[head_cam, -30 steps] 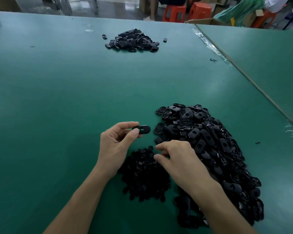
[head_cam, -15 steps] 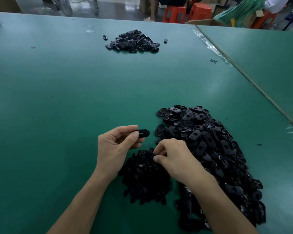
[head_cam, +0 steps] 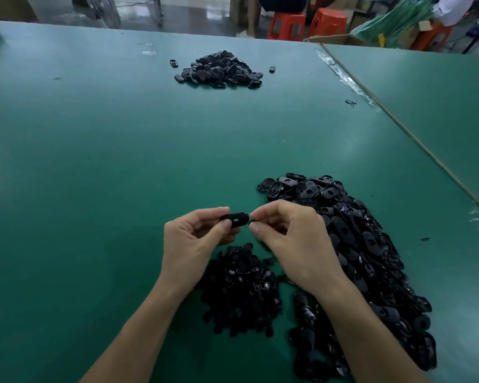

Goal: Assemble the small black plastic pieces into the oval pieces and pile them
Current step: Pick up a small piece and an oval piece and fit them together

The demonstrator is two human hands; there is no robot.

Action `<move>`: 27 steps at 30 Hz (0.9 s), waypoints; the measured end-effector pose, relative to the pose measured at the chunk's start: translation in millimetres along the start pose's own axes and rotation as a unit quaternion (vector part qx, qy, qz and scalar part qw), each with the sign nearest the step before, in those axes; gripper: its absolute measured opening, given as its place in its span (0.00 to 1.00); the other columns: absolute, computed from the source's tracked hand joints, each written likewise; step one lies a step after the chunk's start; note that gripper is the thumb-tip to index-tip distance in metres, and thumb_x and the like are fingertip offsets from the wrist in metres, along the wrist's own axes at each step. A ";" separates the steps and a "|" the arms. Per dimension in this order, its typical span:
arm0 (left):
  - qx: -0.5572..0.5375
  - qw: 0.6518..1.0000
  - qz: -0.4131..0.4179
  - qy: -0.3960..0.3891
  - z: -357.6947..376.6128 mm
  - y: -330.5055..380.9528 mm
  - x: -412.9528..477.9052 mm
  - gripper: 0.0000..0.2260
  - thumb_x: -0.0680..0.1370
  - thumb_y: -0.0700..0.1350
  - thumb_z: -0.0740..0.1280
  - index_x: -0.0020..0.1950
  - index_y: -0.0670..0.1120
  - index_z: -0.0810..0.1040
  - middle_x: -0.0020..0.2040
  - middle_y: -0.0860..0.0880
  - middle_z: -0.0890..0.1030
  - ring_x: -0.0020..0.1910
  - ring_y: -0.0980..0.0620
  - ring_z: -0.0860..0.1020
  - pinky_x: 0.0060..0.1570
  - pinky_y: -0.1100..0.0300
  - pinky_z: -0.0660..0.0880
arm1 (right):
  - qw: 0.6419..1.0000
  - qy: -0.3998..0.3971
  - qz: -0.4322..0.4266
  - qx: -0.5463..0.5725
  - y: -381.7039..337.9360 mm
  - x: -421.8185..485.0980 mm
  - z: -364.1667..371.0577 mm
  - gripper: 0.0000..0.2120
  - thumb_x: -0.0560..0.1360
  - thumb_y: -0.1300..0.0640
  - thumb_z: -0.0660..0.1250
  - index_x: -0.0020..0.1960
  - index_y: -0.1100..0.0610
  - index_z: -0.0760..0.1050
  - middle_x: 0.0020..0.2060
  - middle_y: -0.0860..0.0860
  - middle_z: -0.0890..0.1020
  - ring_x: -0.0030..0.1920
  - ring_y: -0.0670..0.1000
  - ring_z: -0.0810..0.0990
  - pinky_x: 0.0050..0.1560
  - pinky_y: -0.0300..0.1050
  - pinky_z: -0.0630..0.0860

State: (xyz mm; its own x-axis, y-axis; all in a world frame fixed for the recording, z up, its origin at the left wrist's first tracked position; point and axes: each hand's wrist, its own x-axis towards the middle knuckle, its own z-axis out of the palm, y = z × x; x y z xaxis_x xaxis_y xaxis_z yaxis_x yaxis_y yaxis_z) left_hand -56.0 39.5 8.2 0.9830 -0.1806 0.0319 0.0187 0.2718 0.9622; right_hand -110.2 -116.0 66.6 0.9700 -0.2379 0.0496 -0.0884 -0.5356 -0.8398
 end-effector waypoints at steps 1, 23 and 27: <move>0.001 1.000 0.001 -0.002 0.6 0.7 -0.2 0.08 0.75 0.29 0.70 0.49 0.40 0.84 0.42 0.43 0.87 0.41 0.46 0.87 0.41 0.61 0.82 | 1.000 0.007 -0.009 0.000 -1.7 1.1 3.2 0.06 0.75 0.60 0.74 0.46 0.48 0.83 0.37 0.41 0.84 0.41 0.39 0.82 0.44 0.31 0.77; 0.064 0.997 0.040 -0.023 1.3 1.6 -4.2 0.14 0.74 0.28 0.72 0.49 0.46 0.85 0.41 0.48 0.87 0.38 0.52 0.86 0.42 0.64 0.81 | 0.998 0.030 0.030 0.046 4.3 4.7 22.3 0.07 0.75 0.60 0.74 0.43 0.49 0.82 0.35 0.43 0.84 0.39 0.39 0.83 0.41 0.30 0.76; 0.068 0.997 0.037 -0.017 1.3 1.3 -3.9 0.14 0.74 0.28 0.72 0.48 0.46 0.85 0.40 0.48 0.87 0.37 0.53 0.86 0.42 0.64 0.81 | 0.997 0.033 0.041 0.057 4.3 3.5 23.9 0.07 0.75 0.60 0.74 0.42 0.49 0.82 0.34 0.43 0.84 0.38 0.40 0.83 0.40 0.30 0.76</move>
State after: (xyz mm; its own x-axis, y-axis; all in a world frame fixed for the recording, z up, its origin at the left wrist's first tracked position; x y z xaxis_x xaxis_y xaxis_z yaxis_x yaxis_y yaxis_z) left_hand -60.0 39.3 9.7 0.9739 -0.1983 0.1108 -0.0804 0.1554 0.9846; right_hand -101.8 -99.8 50.2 0.9434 -0.3314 0.0112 -0.1363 -0.4184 -0.8980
